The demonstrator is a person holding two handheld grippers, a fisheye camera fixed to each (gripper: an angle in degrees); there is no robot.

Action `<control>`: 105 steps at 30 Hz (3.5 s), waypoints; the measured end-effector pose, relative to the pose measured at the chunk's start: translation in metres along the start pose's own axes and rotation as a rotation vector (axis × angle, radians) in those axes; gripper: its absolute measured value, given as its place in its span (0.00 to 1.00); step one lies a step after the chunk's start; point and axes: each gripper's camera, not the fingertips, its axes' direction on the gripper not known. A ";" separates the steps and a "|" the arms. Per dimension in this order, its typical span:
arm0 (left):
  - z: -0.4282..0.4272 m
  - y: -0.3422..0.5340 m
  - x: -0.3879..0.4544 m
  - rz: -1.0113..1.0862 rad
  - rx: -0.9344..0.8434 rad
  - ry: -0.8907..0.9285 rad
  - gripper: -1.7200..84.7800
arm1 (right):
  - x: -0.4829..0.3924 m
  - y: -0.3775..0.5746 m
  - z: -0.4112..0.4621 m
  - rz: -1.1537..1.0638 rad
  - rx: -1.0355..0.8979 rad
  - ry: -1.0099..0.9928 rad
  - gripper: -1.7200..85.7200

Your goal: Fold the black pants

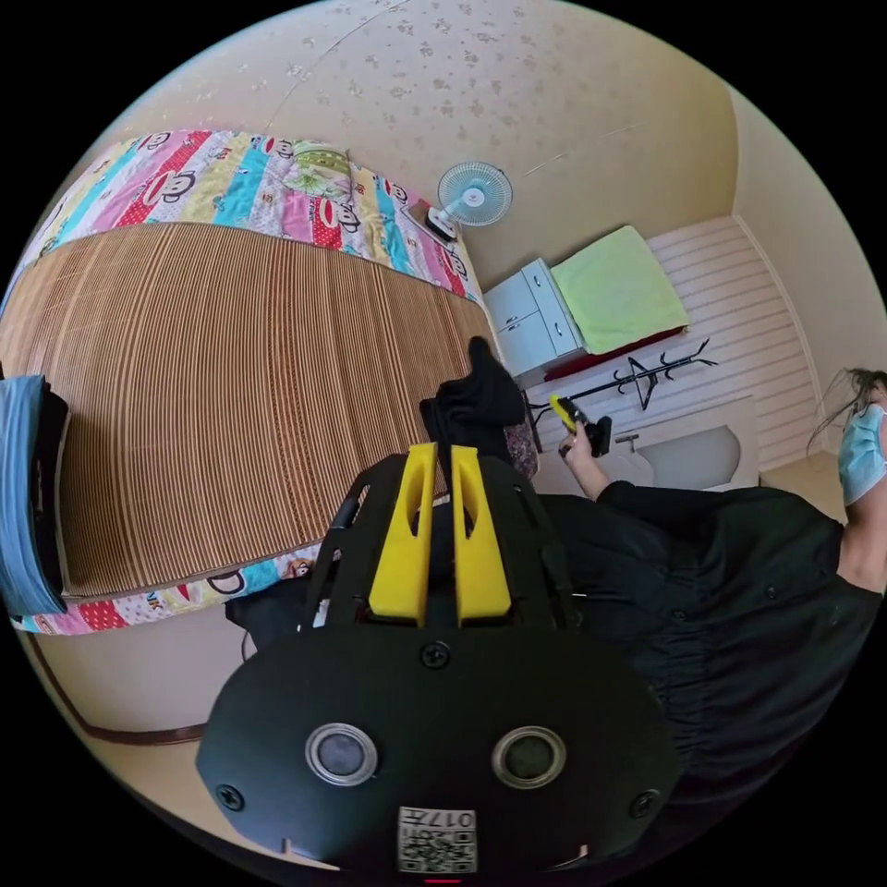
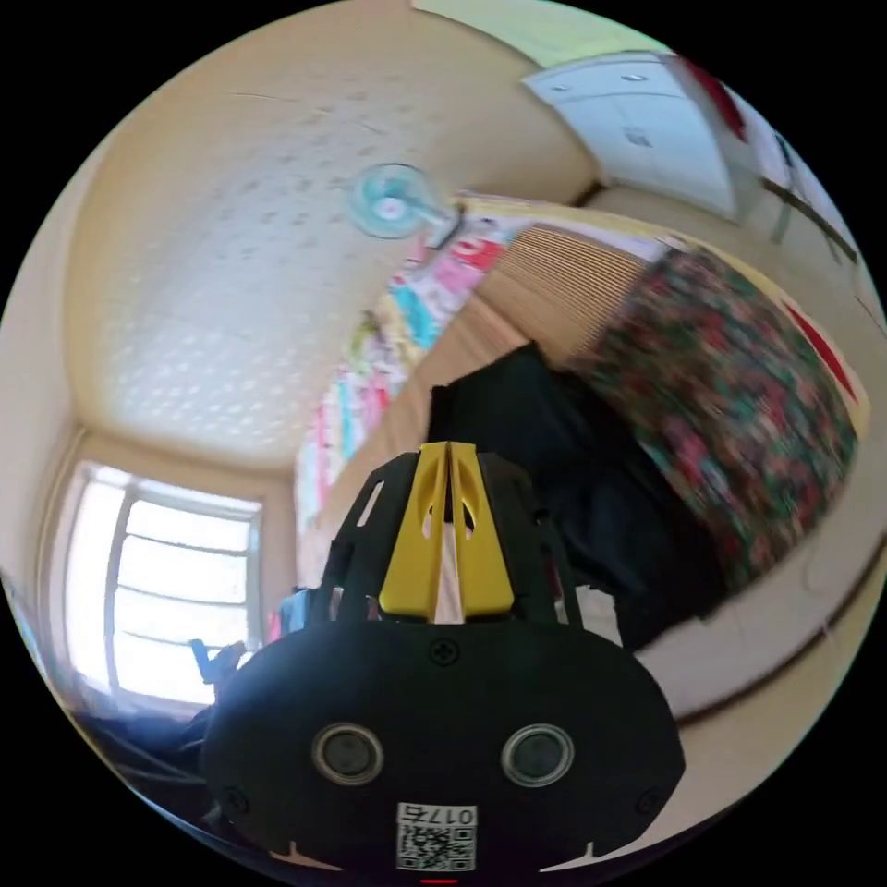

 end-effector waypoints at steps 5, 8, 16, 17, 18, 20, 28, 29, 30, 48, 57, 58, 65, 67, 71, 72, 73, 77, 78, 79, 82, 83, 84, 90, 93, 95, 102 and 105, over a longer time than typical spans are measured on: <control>0.029 -0.007 -0.008 0.002 -0.019 0.035 0.07 | 0.119 0.122 0.000 0.556 -0.075 0.161 0.16; 0.047 -0.018 -0.010 0.019 -0.063 0.015 0.07 | 0.143 0.177 -0.007 0.730 0.011 0.130 0.17; 0.094 -0.073 -0.001 0.126 -0.131 0.045 0.07 | 0.092 0.163 -0.011 0.549 0.064 -0.060 0.07; 0.097 -0.077 0.003 0.142 -0.131 0.046 0.07 | 0.067 0.151 -0.025 0.457 0.124 -0.165 0.06; 0.105 -0.083 0.010 0.172 -0.133 0.047 0.07 | 0.055 0.144 -0.031 0.424 0.139 -0.214 0.05; 0.120 -0.091 0.022 0.224 -0.148 0.062 0.07 | 0.003 0.108 -0.049 0.105 0.237 -0.765 0.03; 0.187 -0.113 0.101 0.482 -0.193 0.103 0.08 | -0.178 0.022 -0.060 -0.218 0.004 -0.509 0.06; 0.188 -0.111 0.105 0.491 -0.179 0.105 0.08 | -0.182 0.028 -0.053 -0.194 -0.035 -0.326 0.08; 0.190 -0.105 0.111 0.503 -0.153 0.111 0.08 | -0.180 0.032 -0.049 -0.172 -0.052 -0.242 0.09; 0.255 0.007 0.056 0.258 -0.169 -0.016 0.09 | 0.078 0.362 0.031 0.538 -0.194 0.055 0.14; 0.300 0.004 0.135 0.466 -0.194 -0.016 0.10 | -0.038 0.332 -0.023 -0.078 -0.074 -0.687 0.05; 0.305 0.005 0.148 0.497 -0.194 -0.018 0.11 | -0.071 0.333 -0.027 -0.211 -0.130 -0.759 0.04; 0.306 0.017 0.236 0.706 -0.117 -0.075 0.17 | -0.292 0.404 -0.071 -0.827 -0.368 -0.878 0.04; 0.286 0.021 0.267 0.774 -0.029 -0.090 0.19 | -0.341 0.433 -0.084 -0.972 -0.411 -0.902 0.04; 0.248 0.034 0.312 0.887 0.087 -0.110 0.20 | -0.419 0.485 -0.115 -1.166 -0.517 -1.137 0.04; 0.236 0.040 0.326 0.927 0.114 -0.061 0.18 | -0.430 0.491 -0.117 -1.175 -0.541 -1.150 0.04; 0.223 0.050 0.341 0.977 0.149 -0.007 0.16 | -0.450 0.507 -0.120 -1.212 -0.584 -1.146 0.04; 0.183 0.087 0.366 1.003 0.355 -0.146 0.08 | -0.490 0.541 -0.134 -1.246 -0.594 -1.049 0.03; 0.163 0.097 0.365 0.980 0.440 -0.151 0.06 | -0.491 0.544 -0.137 -1.244 -0.579 -1.020 0.03; 0.144 0.101 0.360 0.936 0.492 -0.129 0.04 | -0.490 0.551 -0.146 -1.253 -0.551 -0.976 0.04; 0.098 0.104 0.345 0.853 0.583 -0.016 0.02 | -0.467 0.566 -0.173 -1.241 -0.437 -0.984 0.04; 0.090 0.105 0.344 0.850 0.588 0.006 0.02 | -0.451 0.570 -0.183 -1.216 -0.379 -0.981 0.04; 0.075 0.106 0.344 0.837 0.596 0.037 0.02 | -0.442 0.572 -0.187 -1.204 -0.345 -0.972 0.04; 0.009 0.125 0.374 0.865 0.729 0.012 0.01 | -0.353 0.607 -0.163 -1.050 -0.114 -0.509 0.10; -0.025 0.131 0.393 0.900 0.786 0.024 0.01 | -0.324 0.635 -0.106 -1.049 -0.255 -0.372 0.18; -0.045 0.133 0.403 0.918 0.809 0.049 0.01 | -0.317 0.678 -0.070 -1.139 -0.263 -0.296 0.24; -0.113 0.138 0.423 0.884 0.883 0.130 0.01 | -0.372 0.738 -0.092 -1.314 -0.139 -0.751 0.25; -0.147 0.146 0.420 0.847 0.961 0.111 0.01 | -0.417 0.741 -0.133 -1.514 -0.154 -0.968 0.10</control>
